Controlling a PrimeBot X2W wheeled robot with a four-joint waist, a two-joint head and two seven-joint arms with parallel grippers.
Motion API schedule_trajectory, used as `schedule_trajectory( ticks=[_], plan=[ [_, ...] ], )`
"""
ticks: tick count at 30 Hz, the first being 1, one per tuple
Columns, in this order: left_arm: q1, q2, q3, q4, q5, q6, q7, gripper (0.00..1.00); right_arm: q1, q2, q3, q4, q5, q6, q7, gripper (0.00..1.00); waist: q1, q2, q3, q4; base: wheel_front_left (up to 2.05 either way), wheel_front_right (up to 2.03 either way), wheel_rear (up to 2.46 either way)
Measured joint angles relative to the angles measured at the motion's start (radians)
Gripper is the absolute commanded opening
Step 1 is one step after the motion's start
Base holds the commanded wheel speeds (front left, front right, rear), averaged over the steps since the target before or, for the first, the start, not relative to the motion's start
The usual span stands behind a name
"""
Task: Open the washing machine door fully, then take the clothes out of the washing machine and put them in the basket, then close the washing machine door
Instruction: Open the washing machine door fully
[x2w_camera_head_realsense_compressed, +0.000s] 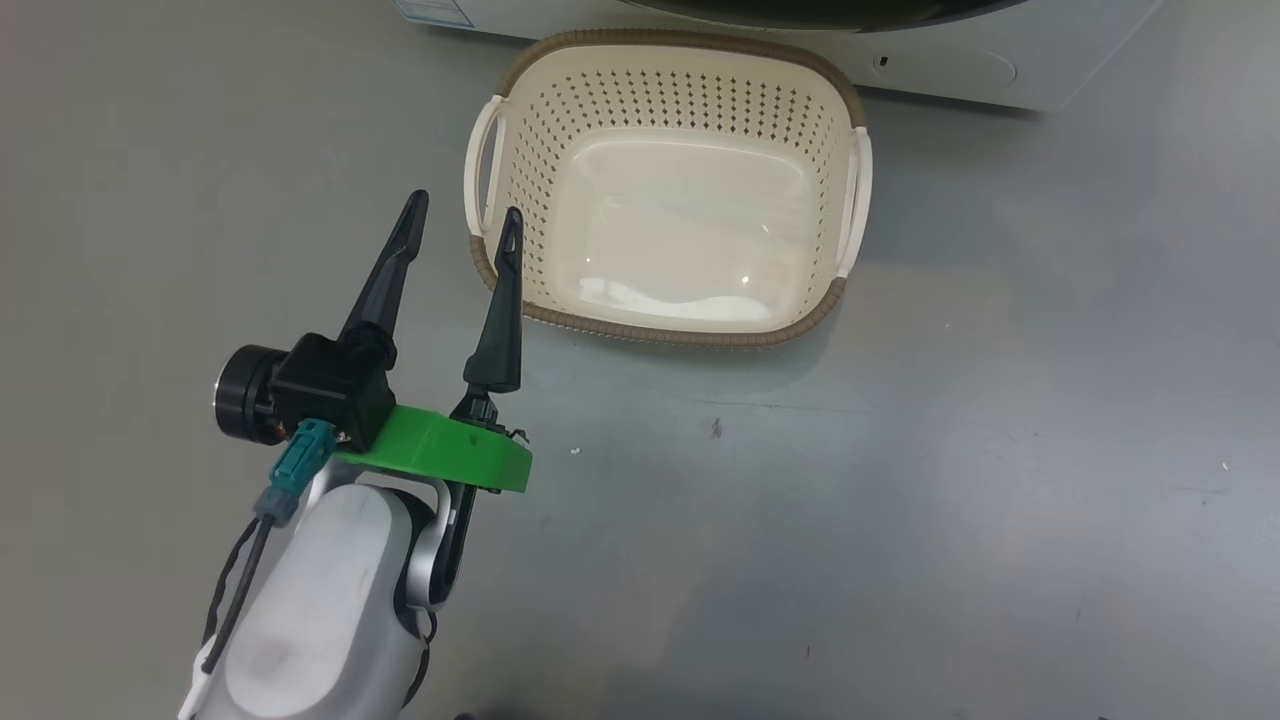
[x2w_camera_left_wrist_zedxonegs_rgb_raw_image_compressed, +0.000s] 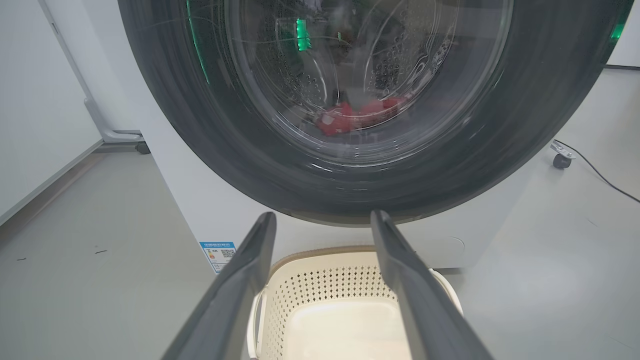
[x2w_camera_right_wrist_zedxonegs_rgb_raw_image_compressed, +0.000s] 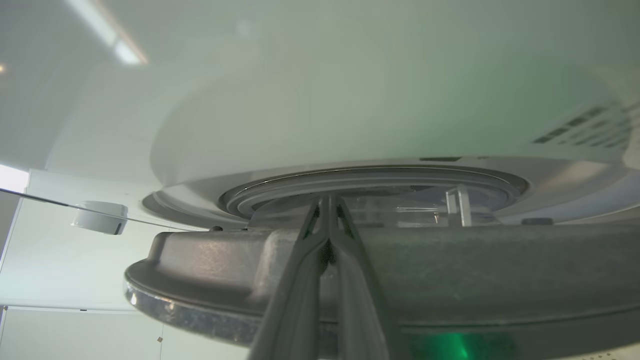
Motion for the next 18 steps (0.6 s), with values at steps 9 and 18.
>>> schedule_trajectory(
  ticks=[9,18],
  plan=[
    [0.0,0.0,-0.022,0.003,-0.001,0.0,0.0,1.0,0.016,-0.003,0.008,0.018,0.03,0.014,0.086,0.0,0.0,0.0,-0.012,-0.017,0.0,0.0,0.0],
    [0.001,0.0,-0.018,0.031,0.009,0.0,0.0,1.0,0.088,0.018,0.018,0.03,0.061,0.043,0.156,0.0,0.0,0.0,-0.033,-0.04,0.0,0.0,0.0]
  ],
)
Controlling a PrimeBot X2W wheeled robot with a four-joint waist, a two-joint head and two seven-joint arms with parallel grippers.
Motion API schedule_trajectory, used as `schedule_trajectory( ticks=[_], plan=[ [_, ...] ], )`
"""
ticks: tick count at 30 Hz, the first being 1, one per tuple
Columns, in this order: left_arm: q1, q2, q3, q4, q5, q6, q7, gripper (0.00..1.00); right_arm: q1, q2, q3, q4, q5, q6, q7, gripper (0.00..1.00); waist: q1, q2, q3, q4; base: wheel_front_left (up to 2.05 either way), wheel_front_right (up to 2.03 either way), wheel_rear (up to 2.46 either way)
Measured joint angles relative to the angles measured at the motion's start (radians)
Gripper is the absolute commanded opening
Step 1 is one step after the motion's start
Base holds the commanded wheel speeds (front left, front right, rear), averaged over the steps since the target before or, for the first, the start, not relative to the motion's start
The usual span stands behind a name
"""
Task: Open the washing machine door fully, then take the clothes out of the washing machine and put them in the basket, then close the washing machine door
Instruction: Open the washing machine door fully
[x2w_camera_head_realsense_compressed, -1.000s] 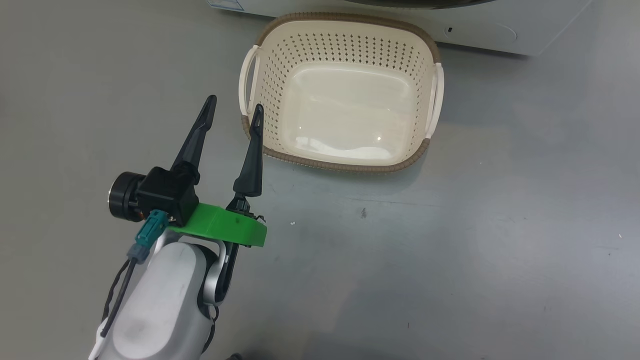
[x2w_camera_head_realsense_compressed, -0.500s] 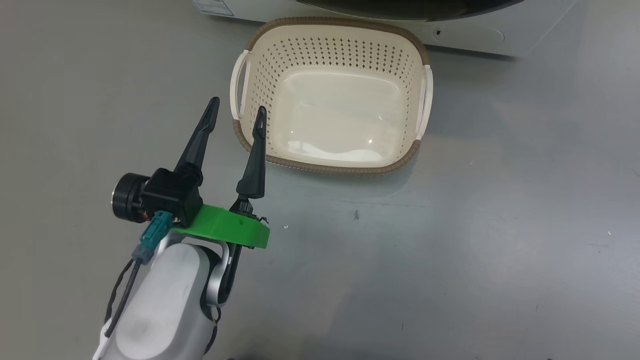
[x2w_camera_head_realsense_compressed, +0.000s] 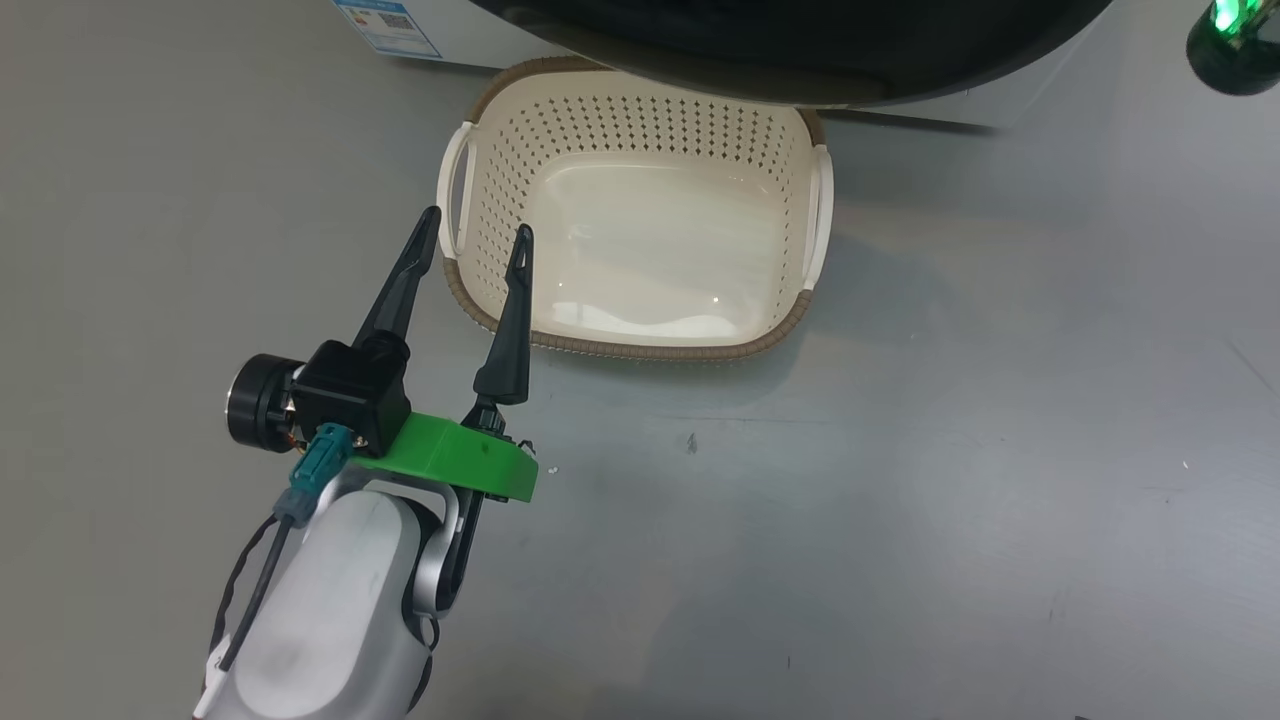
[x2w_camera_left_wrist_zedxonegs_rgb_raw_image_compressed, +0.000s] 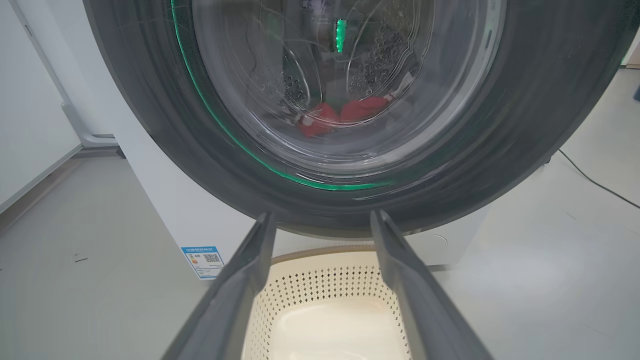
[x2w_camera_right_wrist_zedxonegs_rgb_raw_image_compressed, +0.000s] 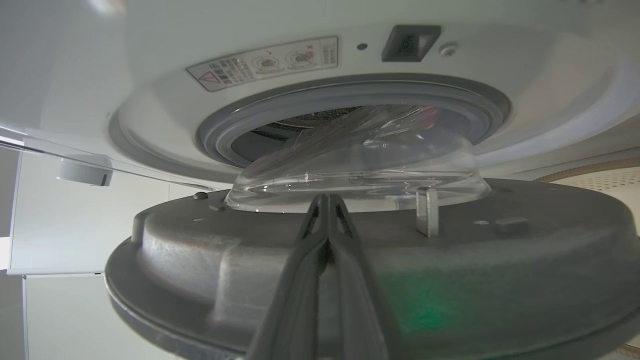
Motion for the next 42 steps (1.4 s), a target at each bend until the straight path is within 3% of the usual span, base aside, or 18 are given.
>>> schedule_trajectory(
  ticks=[23,42],
  plan=[
    [0.037,0.0,0.006,0.048,0.019,-0.007,0.0,1.0,0.171,0.09,0.046,-0.01,0.039,0.041,0.109,0.0,0.0,0.0,-0.117,-0.045,0.0,0.0,0.0],
    [0.123,0.001,0.017,0.103,0.055,-0.035,0.0,1.0,0.348,0.156,0.077,-0.017,0.037,0.05,0.082,0.0,0.0,0.0,-0.249,-0.052,0.0,0.0,0.0]
  ],
)
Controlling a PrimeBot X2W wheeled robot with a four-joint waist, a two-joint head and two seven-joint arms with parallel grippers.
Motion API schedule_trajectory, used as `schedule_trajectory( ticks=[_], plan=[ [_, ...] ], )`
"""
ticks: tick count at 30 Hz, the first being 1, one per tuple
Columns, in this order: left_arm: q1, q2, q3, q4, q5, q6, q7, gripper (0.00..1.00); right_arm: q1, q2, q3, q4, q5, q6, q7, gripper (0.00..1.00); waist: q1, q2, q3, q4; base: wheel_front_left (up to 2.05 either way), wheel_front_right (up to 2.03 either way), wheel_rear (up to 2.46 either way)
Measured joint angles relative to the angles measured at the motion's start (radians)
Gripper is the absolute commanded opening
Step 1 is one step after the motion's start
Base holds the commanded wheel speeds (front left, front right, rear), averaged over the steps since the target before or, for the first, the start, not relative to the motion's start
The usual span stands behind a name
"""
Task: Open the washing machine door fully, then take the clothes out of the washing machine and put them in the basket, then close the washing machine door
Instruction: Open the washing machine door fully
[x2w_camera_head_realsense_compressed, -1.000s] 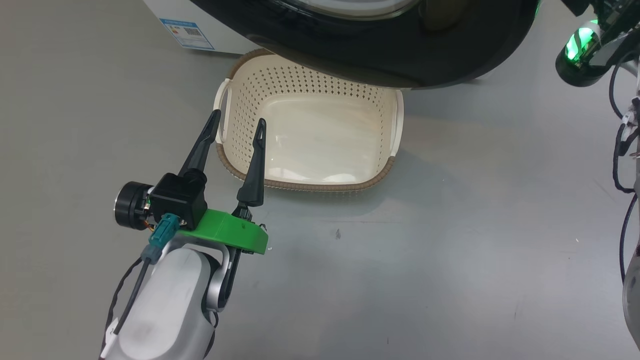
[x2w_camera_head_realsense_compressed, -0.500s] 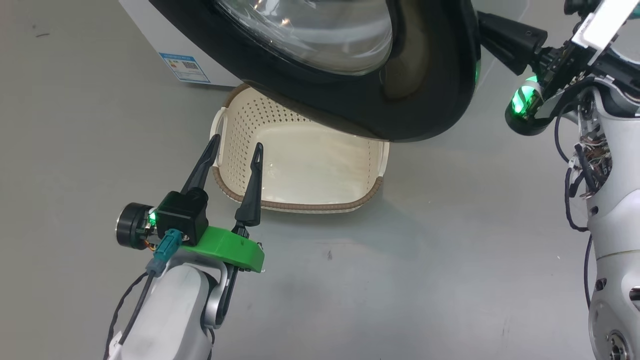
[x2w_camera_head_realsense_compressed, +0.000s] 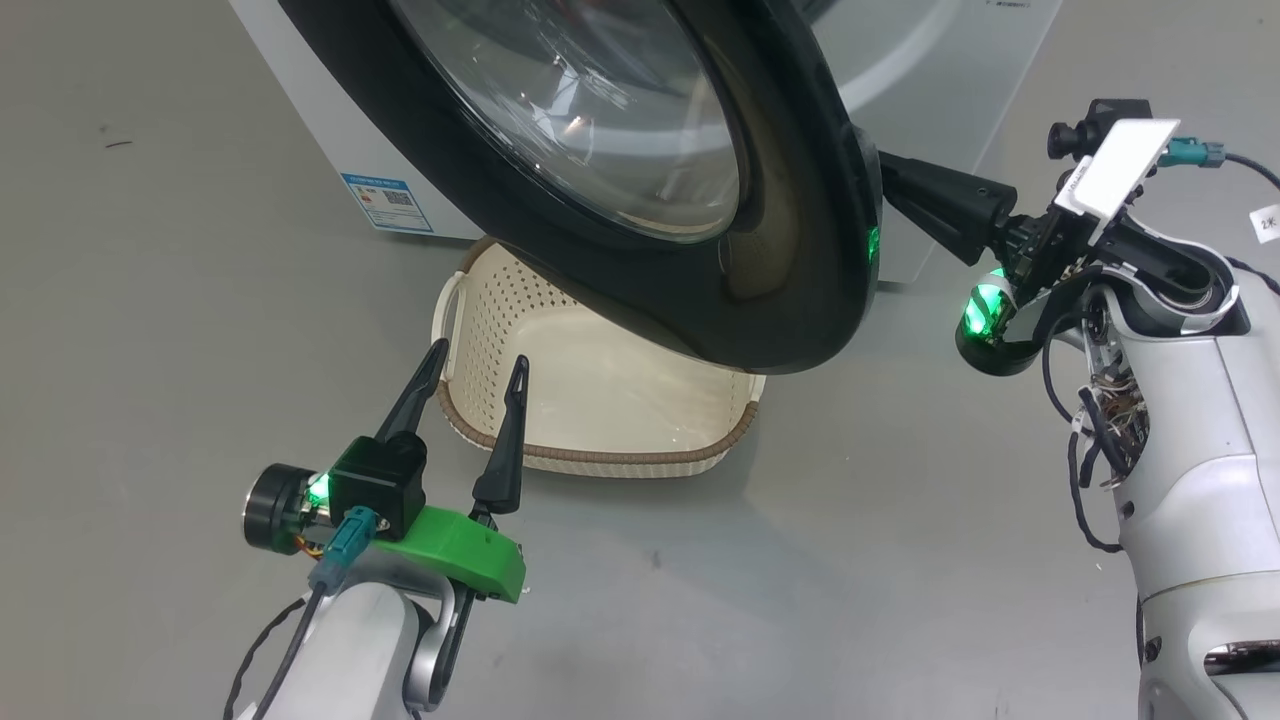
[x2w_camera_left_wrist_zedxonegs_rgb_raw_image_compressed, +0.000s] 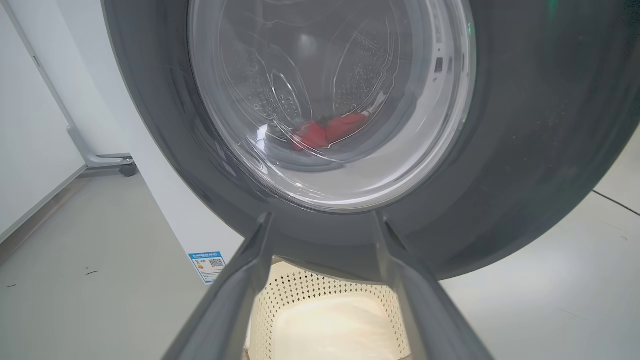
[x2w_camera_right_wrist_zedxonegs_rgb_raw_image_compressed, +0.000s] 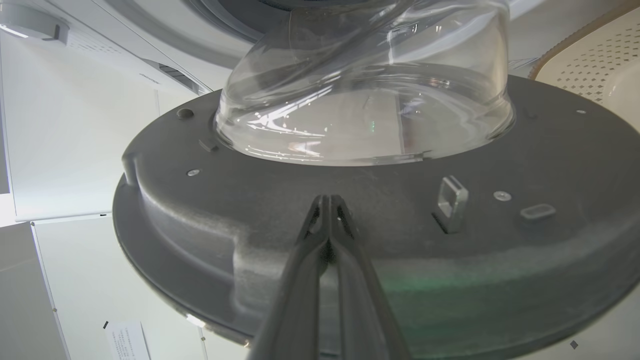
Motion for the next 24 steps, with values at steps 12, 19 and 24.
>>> schedule_trajectory(
  ticks=[12,19,24],
  plan=[
    [0.042,0.0,-0.01,0.024,0.007,-0.02,0.0,1.0,0.099,0.017,0.028,-0.044,0.004,0.0,-0.018,0.0,0.0,0.0,-0.068,0.024,0.0,0.0,0.0],
    [0.052,0.001,-0.017,0.028,0.007,-0.025,0.0,1.0,0.161,0.021,0.065,-0.068,0.005,0.0,-0.018,0.0,0.0,0.0,-0.1,0.059,0.0,0.0,0.0],
    [0.068,0.002,-0.021,0.031,0.007,-0.032,0.0,1.0,0.199,0.023,0.092,-0.084,0.016,0.0,-0.017,0.0,0.0,0.0,-0.119,0.091,0.0,0.0,0.0]
  ],
)
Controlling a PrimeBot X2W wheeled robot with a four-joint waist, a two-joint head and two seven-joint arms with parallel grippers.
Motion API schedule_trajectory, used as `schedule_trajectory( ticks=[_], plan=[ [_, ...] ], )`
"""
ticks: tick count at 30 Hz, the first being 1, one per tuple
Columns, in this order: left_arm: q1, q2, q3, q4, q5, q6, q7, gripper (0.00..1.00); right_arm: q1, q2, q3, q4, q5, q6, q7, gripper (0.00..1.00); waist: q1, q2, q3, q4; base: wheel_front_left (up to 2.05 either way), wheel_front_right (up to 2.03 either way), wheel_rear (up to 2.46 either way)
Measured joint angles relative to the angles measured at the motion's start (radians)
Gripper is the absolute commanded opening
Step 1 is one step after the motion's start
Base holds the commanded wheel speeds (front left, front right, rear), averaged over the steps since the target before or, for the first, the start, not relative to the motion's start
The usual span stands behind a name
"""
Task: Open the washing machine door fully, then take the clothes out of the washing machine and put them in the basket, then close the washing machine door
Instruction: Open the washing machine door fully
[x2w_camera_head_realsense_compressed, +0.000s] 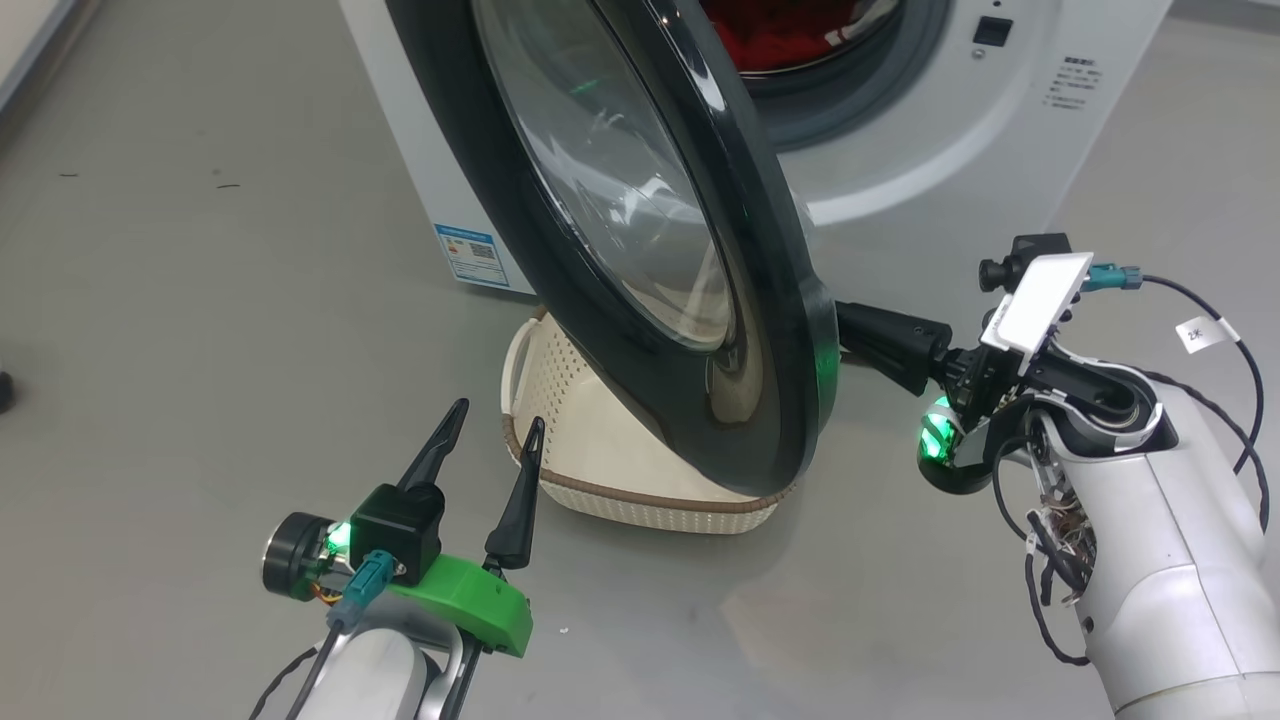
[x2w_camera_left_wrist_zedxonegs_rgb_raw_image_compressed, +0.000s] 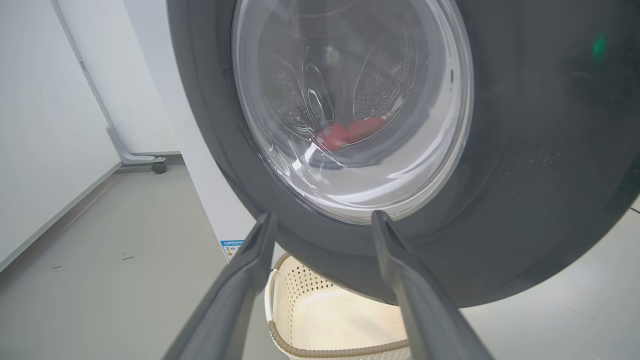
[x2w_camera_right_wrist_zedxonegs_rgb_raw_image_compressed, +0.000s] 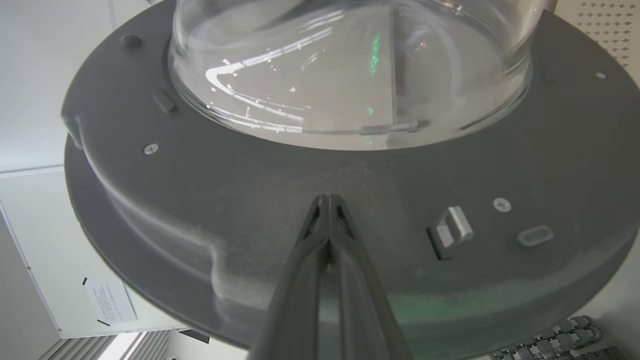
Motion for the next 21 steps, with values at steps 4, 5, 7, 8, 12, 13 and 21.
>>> schedule_trajectory(
  ticks=[4,5,7,8,12,13,21],
  plan=[
    [0.009,0.0,0.0,0.001,0.0,0.0,0.0,1.0,0.021,-0.001,0.026,-0.014,0.012,0.0,-0.002,0.0,0.0,0.0,-0.013,0.027,0.0,0.0,0.0],
    [0.014,0.0,0.0,0.002,0.0,0.0,0.0,1.0,0.028,-0.002,0.035,-0.018,0.025,0.0,-0.002,0.0,0.0,0.0,-0.017,0.033,0.0,0.0,0.0],
    [0.019,0.0,-0.001,0.004,0.0,-0.002,0.0,1.0,0.041,-0.002,0.056,-0.028,0.052,0.0,-0.009,0.0,0.0,0.0,-0.023,0.047,0.0,0.0,0.0],
    [0.019,0.001,0.0,0.004,0.0,-0.002,0.0,1.0,0.047,-0.001,0.067,-0.032,0.061,0.0,-0.009,0.0,0.0,0.0,-0.026,0.053,0.0,0.0,0.0],
    [0.019,0.001,0.0,0.004,0.0,-0.002,0.0,1.0,0.061,-0.001,0.11,-0.051,0.089,0.0,-0.018,0.0,0.0,0.0,-0.037,0.079,0.0,0.0,0.0],
    [0.02,0.001,0.001,0.004,0.0,-0.002,0.0,1.0,0.066,-0.001,0.122,-0.056,0.098,0.0,-0.019,0.0,0.0,0.0,-0.04,0.085,0.0,0.0,0.0],
    [0.036,0.002,0.004,0.003,0.0,-0.002,0.0,1.0,0.089,0.0,0.206,-0.099,0.135,0.0,-0.049,0.0,0.0,0.0,-0.054,0.126,0.0,0.0,0.0]
  ],
)
